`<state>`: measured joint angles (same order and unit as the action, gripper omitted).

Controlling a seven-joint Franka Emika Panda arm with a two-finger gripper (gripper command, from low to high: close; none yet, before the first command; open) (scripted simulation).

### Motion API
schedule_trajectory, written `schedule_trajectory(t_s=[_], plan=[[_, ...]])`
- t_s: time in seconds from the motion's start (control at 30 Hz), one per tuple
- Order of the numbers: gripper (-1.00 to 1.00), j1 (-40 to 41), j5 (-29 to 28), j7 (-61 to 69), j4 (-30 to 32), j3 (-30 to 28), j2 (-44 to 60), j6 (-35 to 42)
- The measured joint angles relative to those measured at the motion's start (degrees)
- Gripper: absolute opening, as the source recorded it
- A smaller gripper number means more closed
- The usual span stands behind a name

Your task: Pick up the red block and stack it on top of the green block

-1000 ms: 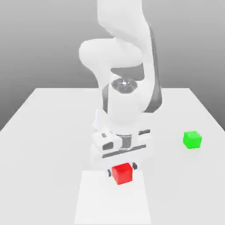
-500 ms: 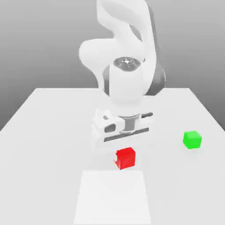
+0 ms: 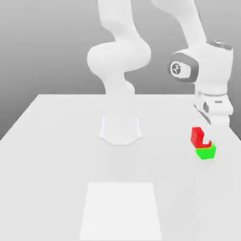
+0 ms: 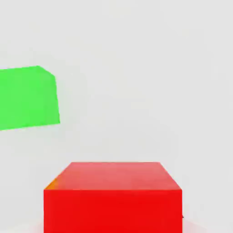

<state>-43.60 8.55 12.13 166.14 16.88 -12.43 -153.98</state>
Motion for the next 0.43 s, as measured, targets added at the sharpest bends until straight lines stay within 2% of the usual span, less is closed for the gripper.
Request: schedule_trajectory(t_s=[0.07, 0.17, 0.33, 0.37, 0.43], plan=[[-1.00, -4.5, 0.9, 4.5, -0.2, 1.8, -0.7, 0.8], [-1.00, -5.2, -1.2, 4.9, -0.4, 3.3, 3.3, -2.9], [-1.00, -3.4, -11.0, -1.8, -0.7, 2.6, 13.5, -12.3], [1.00, -3.6, -12.4, -2.7, -0.8, 2.1, 14.7, -13.4], [1.00, -3.6, -12.4, -2.7, -0.8, 2.1, 14.7, -13.4]])
